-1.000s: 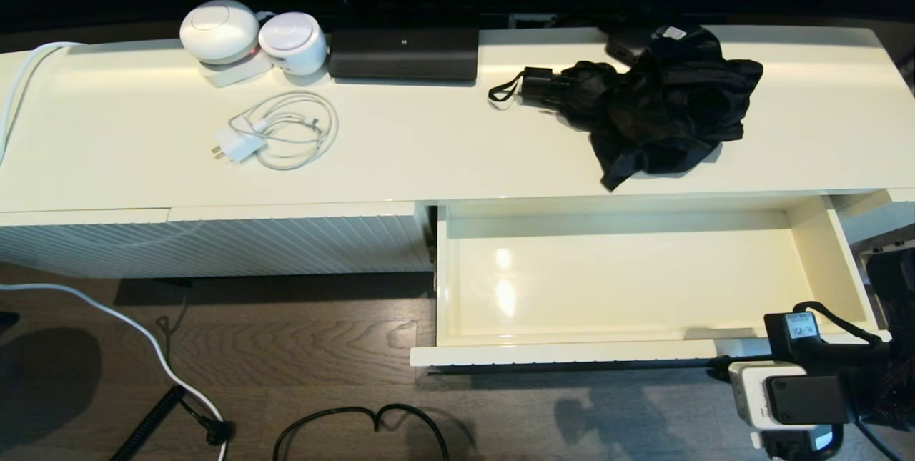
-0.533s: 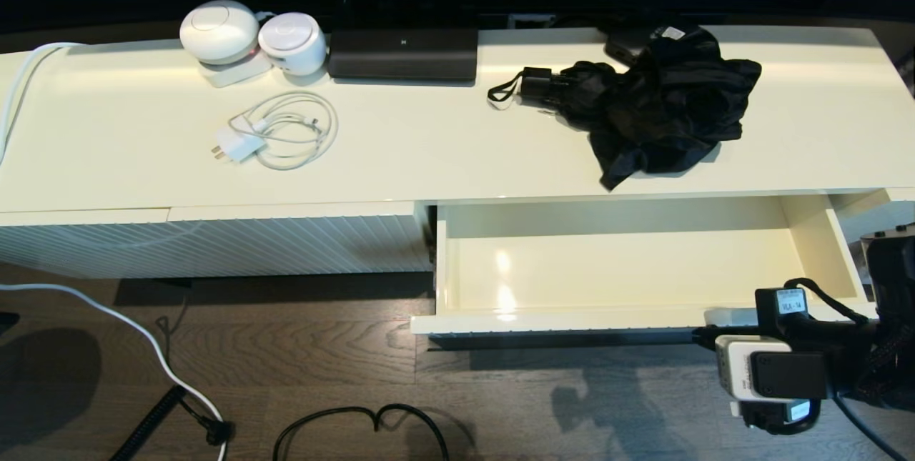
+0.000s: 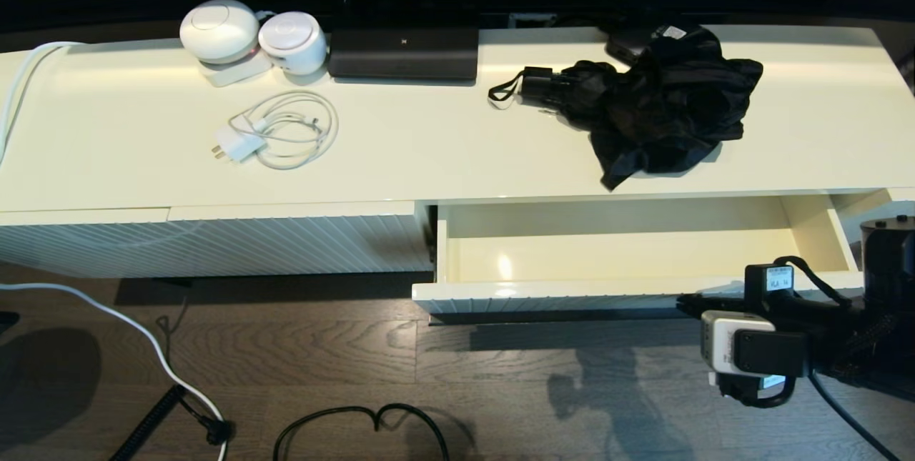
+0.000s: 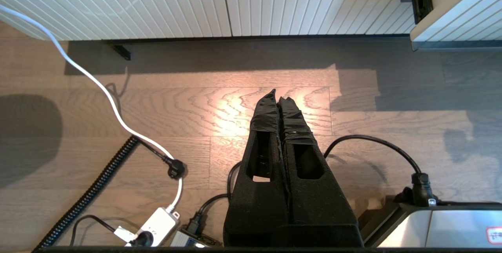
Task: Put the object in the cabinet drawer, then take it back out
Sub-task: Close the drawer
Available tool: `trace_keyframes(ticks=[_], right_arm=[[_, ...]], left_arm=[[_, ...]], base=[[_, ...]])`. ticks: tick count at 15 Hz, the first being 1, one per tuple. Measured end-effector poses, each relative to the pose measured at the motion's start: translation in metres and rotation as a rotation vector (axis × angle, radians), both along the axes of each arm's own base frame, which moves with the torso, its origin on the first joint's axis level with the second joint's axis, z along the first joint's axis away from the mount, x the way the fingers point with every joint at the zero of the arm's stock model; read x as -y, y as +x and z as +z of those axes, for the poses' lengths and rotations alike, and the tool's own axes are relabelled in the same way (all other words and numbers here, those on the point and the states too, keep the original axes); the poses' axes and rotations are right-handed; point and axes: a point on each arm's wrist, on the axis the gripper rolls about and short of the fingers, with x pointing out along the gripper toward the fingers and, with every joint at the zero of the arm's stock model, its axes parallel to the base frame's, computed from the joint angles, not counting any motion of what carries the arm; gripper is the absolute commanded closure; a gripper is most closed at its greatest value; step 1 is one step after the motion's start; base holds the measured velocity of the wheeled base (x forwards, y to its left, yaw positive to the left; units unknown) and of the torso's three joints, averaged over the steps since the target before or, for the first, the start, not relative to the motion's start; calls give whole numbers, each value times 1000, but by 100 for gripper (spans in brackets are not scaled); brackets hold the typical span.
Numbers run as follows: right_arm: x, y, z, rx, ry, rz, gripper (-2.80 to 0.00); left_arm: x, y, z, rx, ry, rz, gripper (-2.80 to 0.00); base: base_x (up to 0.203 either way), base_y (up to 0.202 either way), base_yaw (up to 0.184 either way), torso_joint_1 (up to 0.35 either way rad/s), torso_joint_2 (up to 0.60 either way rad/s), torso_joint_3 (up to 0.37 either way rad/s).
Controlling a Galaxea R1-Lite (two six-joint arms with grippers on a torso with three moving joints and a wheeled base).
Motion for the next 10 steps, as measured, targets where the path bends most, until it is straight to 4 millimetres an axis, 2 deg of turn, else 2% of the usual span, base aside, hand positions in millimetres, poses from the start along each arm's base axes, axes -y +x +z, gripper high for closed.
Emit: trace_keyframes(ticks=[6,10], right_arm=[[-2,7,-3,70,19,0,0],[-3,12,2,141,19,9,0]], left_arm=[[0,0,0,0,0,-1,0],[0,0,0,1,-1,0,0]], base=[[0,0,0,0,0,0],[0,0,0,0,0,0]])
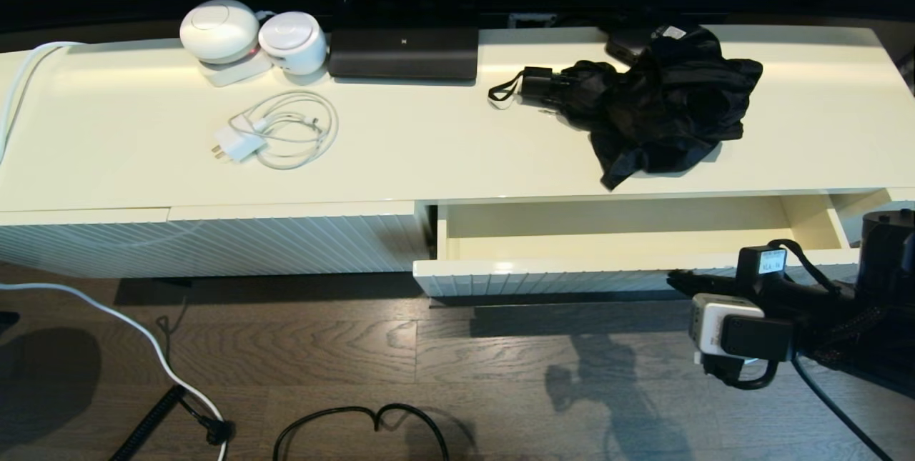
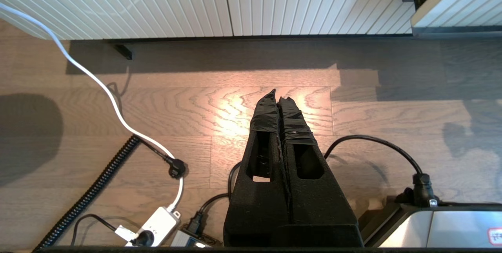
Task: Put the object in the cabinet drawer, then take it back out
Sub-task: Close the drawer
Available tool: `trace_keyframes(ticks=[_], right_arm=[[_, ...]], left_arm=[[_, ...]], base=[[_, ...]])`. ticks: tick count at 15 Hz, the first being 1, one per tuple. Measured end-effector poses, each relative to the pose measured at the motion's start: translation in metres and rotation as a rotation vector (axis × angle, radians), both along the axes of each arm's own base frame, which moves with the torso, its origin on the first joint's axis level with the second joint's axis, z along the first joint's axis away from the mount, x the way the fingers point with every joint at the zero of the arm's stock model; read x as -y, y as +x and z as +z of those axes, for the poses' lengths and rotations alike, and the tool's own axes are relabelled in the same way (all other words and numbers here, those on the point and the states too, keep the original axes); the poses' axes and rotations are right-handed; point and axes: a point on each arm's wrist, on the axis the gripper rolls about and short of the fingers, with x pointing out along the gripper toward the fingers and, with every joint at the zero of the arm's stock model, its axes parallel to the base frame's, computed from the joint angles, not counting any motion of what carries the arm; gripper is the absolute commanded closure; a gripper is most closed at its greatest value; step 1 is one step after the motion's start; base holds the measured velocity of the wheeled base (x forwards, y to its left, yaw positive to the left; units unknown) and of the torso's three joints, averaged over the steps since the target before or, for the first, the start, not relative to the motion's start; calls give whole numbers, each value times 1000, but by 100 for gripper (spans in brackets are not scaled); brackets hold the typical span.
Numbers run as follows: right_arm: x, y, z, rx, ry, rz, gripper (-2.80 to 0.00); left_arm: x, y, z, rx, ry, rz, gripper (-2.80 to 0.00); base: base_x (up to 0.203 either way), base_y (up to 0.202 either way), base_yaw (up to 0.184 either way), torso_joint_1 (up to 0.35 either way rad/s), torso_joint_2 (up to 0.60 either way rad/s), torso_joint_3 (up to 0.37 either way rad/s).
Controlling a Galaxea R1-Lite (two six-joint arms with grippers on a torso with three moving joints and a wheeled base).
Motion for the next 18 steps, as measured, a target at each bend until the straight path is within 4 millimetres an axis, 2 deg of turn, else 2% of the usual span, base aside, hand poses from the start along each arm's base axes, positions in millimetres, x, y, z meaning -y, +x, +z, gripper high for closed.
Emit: trace_keyframes(ticks=[18], right_arm=[[-3,17,-10,132,-4,-8,0]], left_arm=[[0,0,0,0,0,0,0]], base=[[0,0,0,0,0,0]])
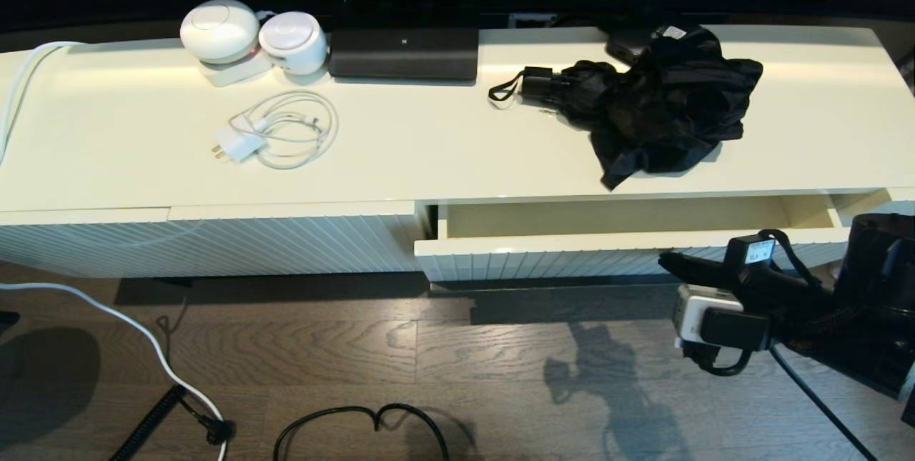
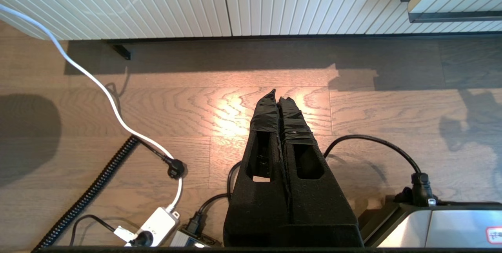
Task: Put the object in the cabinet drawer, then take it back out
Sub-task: Close the drawer
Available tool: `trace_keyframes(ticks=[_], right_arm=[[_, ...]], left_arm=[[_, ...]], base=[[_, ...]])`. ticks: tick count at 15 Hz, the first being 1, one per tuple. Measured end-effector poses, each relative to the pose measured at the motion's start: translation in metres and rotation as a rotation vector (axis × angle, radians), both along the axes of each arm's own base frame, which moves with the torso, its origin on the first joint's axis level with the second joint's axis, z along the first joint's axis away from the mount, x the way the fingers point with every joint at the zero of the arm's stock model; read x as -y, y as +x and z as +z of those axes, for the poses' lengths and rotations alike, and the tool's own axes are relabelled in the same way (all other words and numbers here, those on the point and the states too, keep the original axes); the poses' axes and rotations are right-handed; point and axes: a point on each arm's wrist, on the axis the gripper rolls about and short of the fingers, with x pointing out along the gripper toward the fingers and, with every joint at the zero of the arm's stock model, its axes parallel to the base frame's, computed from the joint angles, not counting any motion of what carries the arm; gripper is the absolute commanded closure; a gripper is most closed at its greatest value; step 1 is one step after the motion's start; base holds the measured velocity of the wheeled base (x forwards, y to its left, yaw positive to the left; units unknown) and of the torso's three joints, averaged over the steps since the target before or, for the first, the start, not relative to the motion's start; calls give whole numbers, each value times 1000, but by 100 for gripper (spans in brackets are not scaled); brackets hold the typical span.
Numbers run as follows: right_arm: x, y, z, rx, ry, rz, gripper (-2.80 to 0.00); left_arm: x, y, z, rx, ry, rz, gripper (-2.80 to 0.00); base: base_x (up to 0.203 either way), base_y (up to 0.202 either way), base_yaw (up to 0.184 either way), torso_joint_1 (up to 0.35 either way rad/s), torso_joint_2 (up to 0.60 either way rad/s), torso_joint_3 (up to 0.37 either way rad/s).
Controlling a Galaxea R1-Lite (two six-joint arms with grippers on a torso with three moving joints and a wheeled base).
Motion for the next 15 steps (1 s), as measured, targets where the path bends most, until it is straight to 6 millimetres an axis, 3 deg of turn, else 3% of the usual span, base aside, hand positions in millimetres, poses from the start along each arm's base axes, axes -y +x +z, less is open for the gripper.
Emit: trace_keyframes(ticks=[15], right_arm=[[5,35,1,54,17,-46,0]], left_arm=[[0,0,0,0,0,-1,0]], base=[[0,0,0,0,0,0]])
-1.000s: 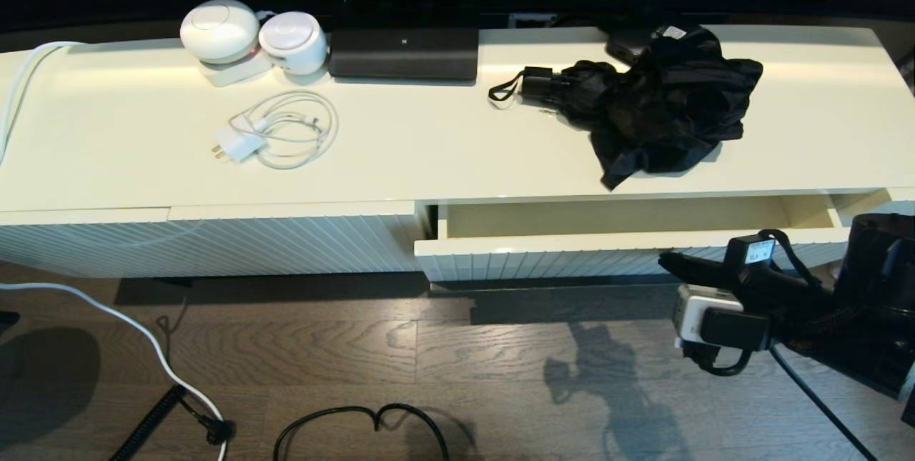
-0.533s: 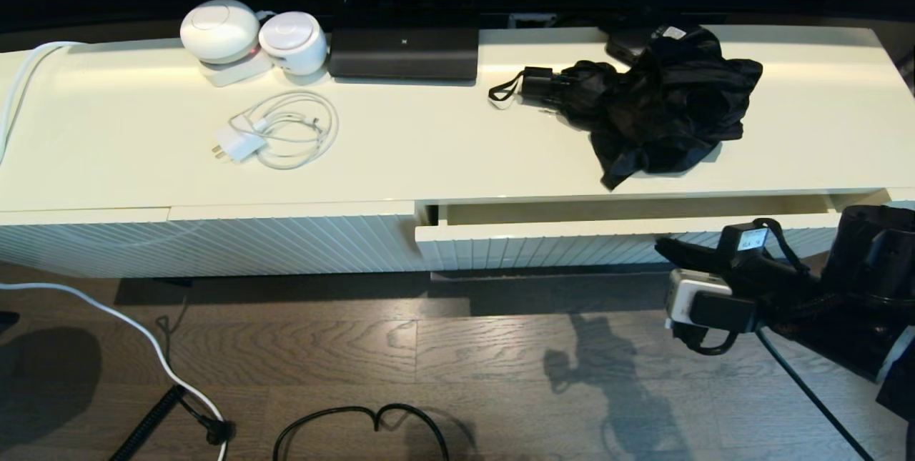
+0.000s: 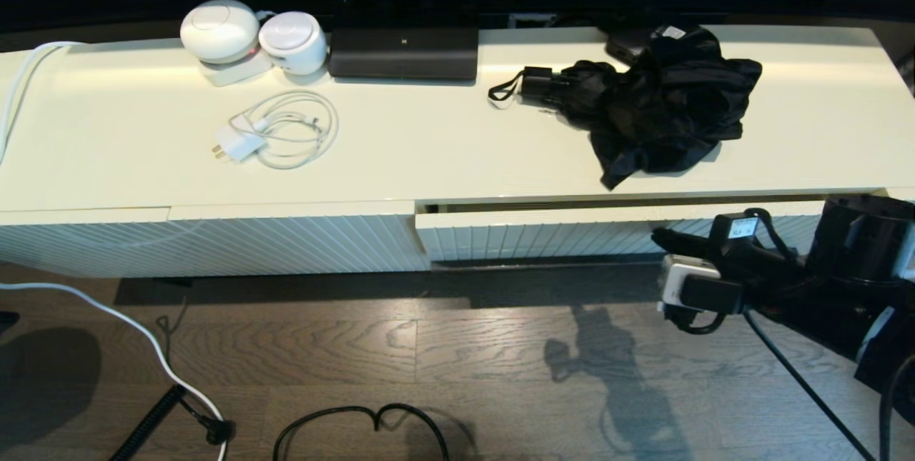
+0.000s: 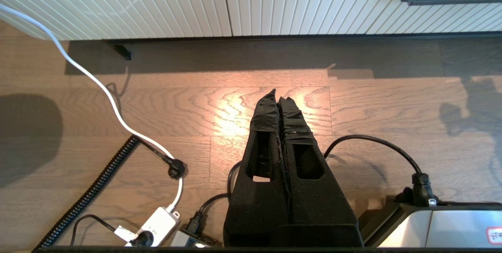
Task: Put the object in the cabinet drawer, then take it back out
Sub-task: Close the drawer
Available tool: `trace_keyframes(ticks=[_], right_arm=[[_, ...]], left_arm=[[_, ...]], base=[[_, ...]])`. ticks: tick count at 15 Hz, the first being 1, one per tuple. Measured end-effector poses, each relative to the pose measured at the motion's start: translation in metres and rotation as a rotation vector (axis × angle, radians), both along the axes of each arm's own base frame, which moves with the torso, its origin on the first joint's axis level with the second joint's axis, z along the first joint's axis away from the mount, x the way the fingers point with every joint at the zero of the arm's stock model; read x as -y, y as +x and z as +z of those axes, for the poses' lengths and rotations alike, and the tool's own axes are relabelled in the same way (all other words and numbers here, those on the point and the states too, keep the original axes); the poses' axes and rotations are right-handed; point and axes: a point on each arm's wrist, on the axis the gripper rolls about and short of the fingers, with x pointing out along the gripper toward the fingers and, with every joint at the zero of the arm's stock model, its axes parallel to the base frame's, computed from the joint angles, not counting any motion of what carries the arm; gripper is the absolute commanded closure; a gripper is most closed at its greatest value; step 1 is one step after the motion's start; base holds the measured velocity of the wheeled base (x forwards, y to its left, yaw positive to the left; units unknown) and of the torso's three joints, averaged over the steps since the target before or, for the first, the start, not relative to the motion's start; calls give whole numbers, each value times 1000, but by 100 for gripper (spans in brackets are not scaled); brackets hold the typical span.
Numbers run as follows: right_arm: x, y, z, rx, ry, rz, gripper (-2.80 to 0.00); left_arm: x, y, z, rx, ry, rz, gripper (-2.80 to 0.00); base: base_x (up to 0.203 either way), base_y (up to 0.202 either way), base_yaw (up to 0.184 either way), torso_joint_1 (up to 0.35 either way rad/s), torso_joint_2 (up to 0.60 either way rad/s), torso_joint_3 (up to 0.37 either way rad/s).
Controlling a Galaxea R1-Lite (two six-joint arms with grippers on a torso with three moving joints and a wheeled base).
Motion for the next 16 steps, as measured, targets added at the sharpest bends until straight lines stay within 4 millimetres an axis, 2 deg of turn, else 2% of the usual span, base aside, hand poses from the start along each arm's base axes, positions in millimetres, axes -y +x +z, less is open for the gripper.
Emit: trace_keyframes(ticks=[12,16], right_arm=[[-1,21,5,21,5,-9,0],[1,18,9,4,4,-19,0]], left_arm=[[0,0,0,0,0,0,0],[0,0,0,0,-1,1,0]], base=[[0,0,0,0,0,0],[0,0,0,0,0,0]])
